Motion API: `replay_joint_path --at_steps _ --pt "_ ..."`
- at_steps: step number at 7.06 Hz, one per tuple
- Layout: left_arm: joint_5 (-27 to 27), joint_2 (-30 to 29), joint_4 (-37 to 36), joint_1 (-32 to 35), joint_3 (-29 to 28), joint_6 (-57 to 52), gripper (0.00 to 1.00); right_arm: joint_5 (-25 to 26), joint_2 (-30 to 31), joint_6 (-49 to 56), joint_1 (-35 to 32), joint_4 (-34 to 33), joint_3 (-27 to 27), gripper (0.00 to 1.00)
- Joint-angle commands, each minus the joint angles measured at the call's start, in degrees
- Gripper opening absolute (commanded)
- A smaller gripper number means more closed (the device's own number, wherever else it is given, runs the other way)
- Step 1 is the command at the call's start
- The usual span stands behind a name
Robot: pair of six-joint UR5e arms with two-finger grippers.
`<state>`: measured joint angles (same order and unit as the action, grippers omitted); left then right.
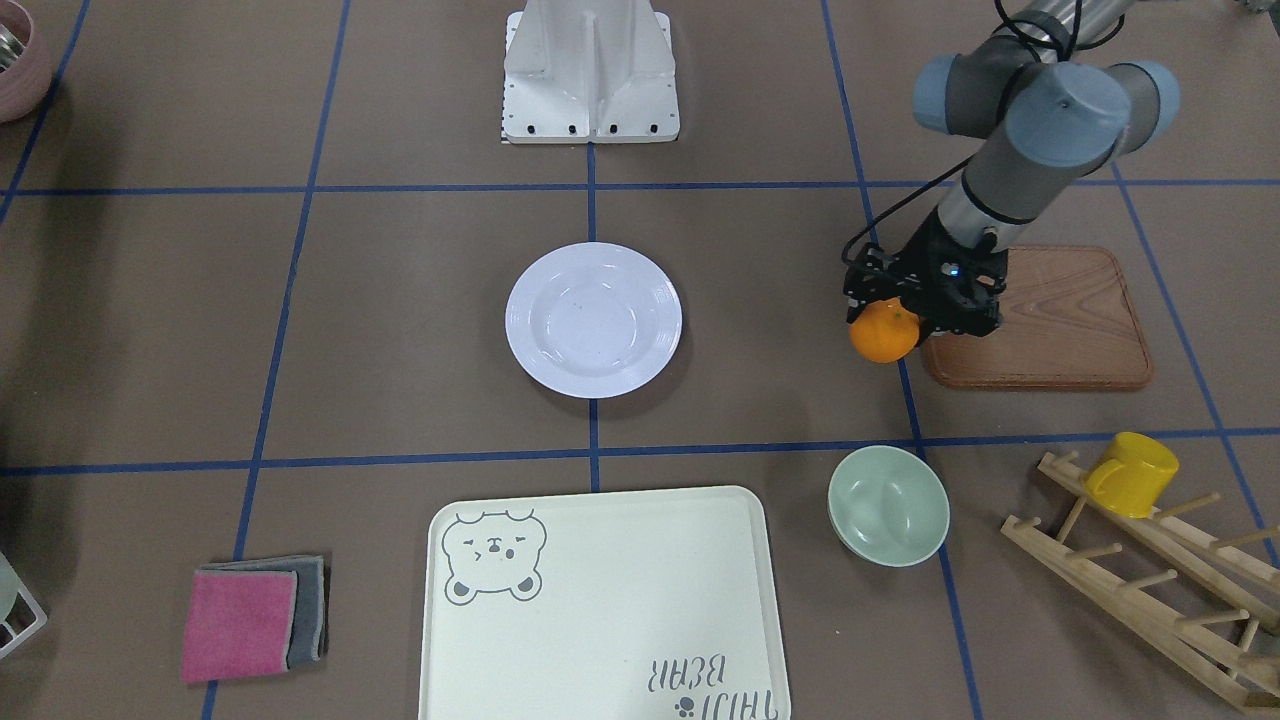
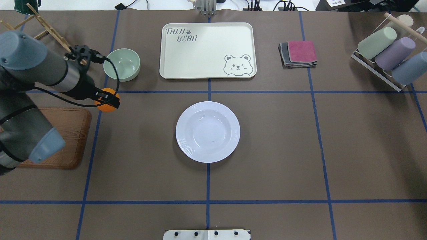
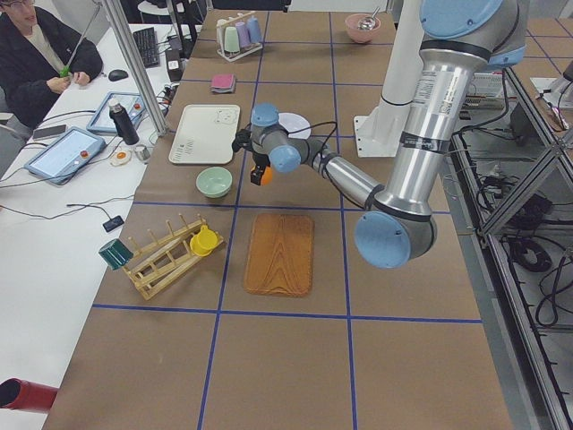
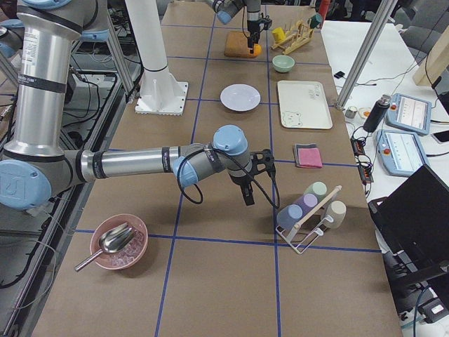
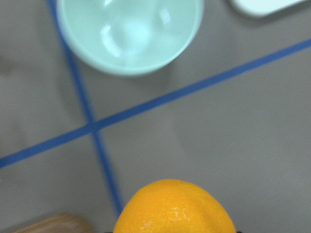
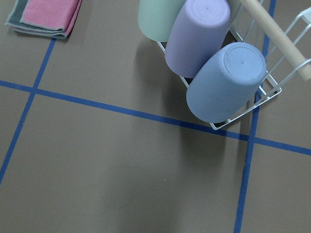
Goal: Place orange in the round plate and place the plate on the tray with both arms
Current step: 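Carry the orange with the left gripper over the white plate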
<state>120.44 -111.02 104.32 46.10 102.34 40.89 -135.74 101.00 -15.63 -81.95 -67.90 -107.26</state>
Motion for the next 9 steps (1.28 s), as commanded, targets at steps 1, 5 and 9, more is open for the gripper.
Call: replay_joint_path --at_steps 1,5,9 --pt "-4.0 -11.8 -7.5 -6.5 -1.4 10.0 0.0 -0.4 -1.2 -8.3 1.8 0.8 -0.2 1.0" --pt "-14.0 -27.5 -11.7 -16.3 -14.9 21.1 0.0 0.2 -2.3 -49.0 10.6 22.0 -0.1 1.0" --pt "-19.7 -28.7 -11.0 -21.2 -18.5 22.7 0.68 6.1 -3.1 -68.6 17.2 35.2 -0.1 1.0"
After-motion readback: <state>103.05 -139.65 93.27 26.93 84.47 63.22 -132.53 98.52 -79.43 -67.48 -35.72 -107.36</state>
